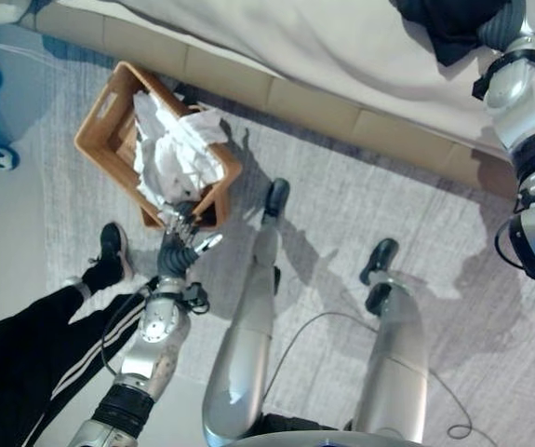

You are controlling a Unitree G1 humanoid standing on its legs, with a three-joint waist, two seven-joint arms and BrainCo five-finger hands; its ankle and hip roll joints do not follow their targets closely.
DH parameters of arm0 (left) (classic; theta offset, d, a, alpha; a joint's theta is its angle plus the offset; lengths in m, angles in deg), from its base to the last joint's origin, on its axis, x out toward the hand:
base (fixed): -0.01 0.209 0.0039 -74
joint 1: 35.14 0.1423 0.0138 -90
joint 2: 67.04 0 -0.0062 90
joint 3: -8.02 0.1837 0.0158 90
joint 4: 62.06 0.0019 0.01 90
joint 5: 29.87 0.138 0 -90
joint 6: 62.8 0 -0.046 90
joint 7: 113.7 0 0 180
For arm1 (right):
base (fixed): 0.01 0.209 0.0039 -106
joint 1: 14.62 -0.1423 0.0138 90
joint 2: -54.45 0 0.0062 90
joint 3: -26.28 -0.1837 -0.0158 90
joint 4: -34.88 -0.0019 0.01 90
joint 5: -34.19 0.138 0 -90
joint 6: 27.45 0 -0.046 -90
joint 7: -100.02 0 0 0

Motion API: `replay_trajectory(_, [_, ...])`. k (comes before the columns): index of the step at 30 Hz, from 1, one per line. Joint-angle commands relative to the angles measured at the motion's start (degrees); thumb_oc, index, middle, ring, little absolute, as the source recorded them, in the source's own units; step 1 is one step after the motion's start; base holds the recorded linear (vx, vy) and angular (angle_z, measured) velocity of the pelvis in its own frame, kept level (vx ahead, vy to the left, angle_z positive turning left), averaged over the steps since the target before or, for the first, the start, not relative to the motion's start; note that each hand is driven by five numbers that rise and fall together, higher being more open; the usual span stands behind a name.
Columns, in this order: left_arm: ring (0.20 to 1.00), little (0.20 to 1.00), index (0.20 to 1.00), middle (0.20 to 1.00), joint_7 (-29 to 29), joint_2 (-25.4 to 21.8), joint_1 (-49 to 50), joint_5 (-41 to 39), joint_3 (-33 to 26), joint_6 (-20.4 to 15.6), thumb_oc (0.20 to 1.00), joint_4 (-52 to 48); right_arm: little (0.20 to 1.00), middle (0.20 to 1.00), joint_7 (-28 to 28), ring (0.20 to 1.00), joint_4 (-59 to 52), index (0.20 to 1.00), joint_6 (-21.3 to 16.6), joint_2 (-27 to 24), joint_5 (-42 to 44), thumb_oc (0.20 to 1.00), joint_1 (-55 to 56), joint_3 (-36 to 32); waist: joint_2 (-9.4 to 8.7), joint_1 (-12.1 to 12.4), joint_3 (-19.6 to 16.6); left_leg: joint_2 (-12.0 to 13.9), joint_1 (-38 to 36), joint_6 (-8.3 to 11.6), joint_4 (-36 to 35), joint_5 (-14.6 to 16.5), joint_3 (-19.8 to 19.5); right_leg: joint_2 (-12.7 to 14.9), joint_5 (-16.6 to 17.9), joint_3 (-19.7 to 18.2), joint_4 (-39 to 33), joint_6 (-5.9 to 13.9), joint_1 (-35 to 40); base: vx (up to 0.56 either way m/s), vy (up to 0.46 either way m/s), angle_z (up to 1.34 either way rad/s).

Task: Pick up clothes into the bucket

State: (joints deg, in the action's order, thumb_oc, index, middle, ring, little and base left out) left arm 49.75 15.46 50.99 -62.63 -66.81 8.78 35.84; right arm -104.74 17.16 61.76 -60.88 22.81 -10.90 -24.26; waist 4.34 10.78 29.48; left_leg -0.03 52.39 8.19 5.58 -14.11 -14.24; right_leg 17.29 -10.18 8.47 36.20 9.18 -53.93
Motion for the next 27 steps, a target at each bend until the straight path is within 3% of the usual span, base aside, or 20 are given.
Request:
replay_trajectory(1, [1.0,1.0,1.0,1.0,-1.1,0.3,-0.8,-1.1,-2.1,-2.9,1.0,-1.5,0.2,0.2,0.4,0.2,-1.2,0.2,-0.2,-3.1,2.7,0.2,-1.8,4.3,1.66,0.2,0.3,-0.4,1.6,-1.52,3.9,4.3,4.5,-1.0,11.0,-0.7,-16.0,0.85,4.2,0.0,0.0,0.0])
replay_trajectory(8, [1.0,1.0,1.0,1.0,-1.2,1.3,-1.2,-1.5,-2.6,-2.5,1.0,0.1,0.2,0.2,0.1,0.2,-12.4,0.2,-2.8,-2.4,8.7,0.2,3.9,-0.8,0.09,-0.9,0.3,-0.2,-1.1,-1.65,4.6,5.0,4.9,-1.3,11.1,-0.6,-16.2,0.73,6.9,0.0,0.0,0.0])
replay_trajectory(16, [1.0,1.0,1.0,1.0,-0.7,1.7,-1.5,0.2,-2.6,-0.9,1.0,3.5,0.2,0.2,0.7,0.2,-37.4,0.2,-6.1,1.8,10.9,0.2,22.0,-11.5,-3.39,-3.2,0.3,0.5,-9.1,-1.66,5.7,6.8,5.4,-1.5,11.7,0.6,-18.9,0.77,17.3,-0.01,-0.013,0.0])
replay_trajectory(23, [1.0,1.0,1.0,1.0,1.5,0.9,-2.8,3.4,-3.5,0.6,1.0,8.6,0.2,0.2,6.8,0.2,-47.6,0.2,-8.5,5.9,9.9,0.2,36.0,-14.2,-6.24,-3.9,0.3,1.5,-21.3,-1.86,5.4,8.6,5.9,-1.7,12.8,2.3,-23.9,1.17,31.8,0.03,-0.015,-0.02])
replay_trajectory(27, [1.0,1.0,1.0,1.0,1.7,-1.2,-3.9,10.2,-3.8,1.5,1.0,14.0,0.2,0.2,13.3,0.2,-53.4,0.2,-10.3,5.6,11.9,0.2,41.8,-12.6,-8.14,-4.6,-1.6,2.1,-28.0,-2.33,4.4,9.8,6.5,-1.8,13.2,2.9,-26.9,1.73,39.3,0.1,0.014,-0.07])
